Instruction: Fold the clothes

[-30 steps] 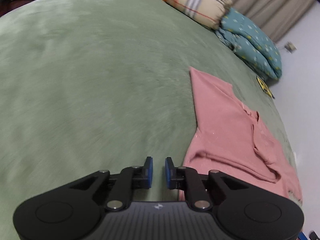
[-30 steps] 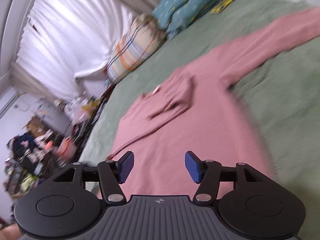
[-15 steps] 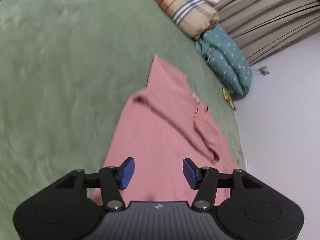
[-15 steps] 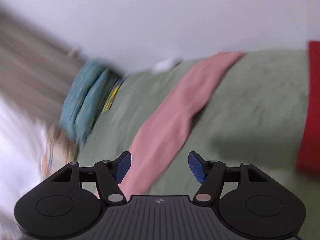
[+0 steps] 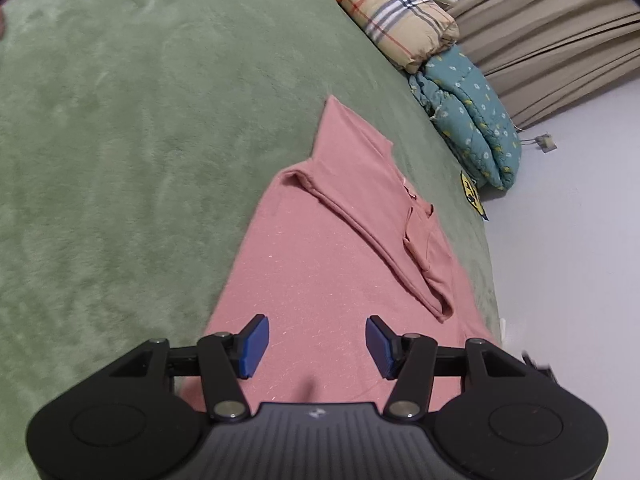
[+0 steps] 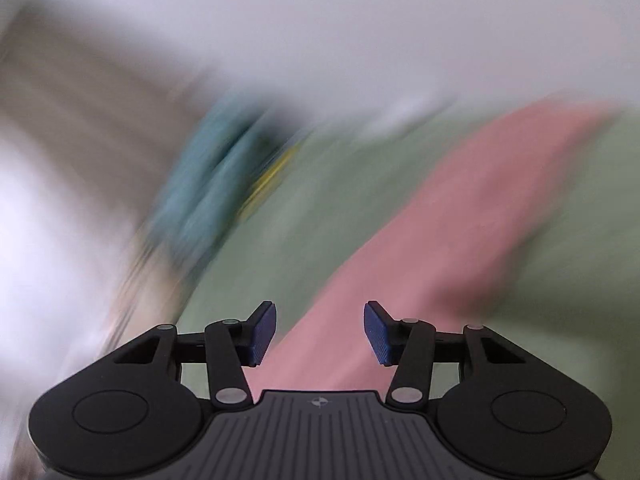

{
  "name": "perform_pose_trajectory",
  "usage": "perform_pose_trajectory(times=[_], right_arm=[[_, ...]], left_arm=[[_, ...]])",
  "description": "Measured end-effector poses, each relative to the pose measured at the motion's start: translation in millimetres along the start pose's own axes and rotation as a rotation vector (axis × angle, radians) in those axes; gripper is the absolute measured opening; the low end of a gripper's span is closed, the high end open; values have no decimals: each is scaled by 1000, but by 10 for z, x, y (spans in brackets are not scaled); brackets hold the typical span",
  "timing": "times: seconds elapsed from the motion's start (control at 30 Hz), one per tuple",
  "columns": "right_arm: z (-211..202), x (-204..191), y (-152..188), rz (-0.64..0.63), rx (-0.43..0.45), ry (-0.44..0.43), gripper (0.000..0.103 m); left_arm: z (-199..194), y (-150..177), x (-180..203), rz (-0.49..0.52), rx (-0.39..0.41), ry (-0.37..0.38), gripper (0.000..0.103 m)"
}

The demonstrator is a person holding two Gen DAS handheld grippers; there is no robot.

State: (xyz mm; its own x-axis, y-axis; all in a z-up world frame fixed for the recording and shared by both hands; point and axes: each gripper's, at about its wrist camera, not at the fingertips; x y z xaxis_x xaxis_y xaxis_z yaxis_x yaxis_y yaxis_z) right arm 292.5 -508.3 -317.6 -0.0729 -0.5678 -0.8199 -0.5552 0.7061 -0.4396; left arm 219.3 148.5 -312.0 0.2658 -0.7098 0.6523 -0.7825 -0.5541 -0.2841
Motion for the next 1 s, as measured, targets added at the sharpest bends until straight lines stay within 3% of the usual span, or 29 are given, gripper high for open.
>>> perform_pose_trajectory(times=[0.1, 0.17, 0.3, 0.33, 0.37, 0.47, 0.6, 0.73, 0.8, 0.83, 0.87, 1.0], right_arm=[[634, -314, 556, 42, -219, -67, 42], [919, -388, 780, 72, -252, -27, 42], [1145, -413, 931, 116, -234, 27, 42], [1184, -408, 952, 132, -227, 28, 33], [1205, -405, 947, 124, -225, 27, 6], [1215, -406, 963, 50, -246, 88, 6], [1095, -549, 958, -49, -197, 118, 8], [1146, -432, 932, 36, -180, 71, 32], [1273, -414, 899, 82, -185, 46, 32], [1308, -424, 892, 69, -196, 53, 24], [1344, -433, 884, 56, -207, 61, 6], [1254, -561, 848, -80, -222, 140, 8]], left_arm=[[84, -21, 62, -9, 5, 70, 53], [107, -65, 141, 9, 17, 100, 53], [177, -215, 375, 75, 45, 171, 53], [232, -248, 438, 90, 42, 180, 53], [294, -280, 502, 105, 38, 188, 53], [461, -310, 680, 139, 18, 199, 53], [601, -268, 831, 158, -3, 223, 53], [708, -194, 947, 167, -24, 251, 53], [713, -169, 943, 168, -29, 247, 53], [712, -157, 938, 168, -32, 244, 53], [699, -144, 913, 165, -34, 237, 53], [574, -167, 796, 153, -22, 230, 53]])
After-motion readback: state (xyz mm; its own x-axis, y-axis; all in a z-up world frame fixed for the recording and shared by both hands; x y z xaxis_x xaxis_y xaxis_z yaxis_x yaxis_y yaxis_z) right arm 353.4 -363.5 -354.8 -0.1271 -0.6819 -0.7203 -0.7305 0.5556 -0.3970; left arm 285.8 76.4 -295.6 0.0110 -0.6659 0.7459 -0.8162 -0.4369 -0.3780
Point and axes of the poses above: each gripper's, at about its wrist camera, not at the fingertips, and z roughly the way its jaws point, x to its right, y to its underside, and after that the axes turned 4 degrees about -y, right-handed
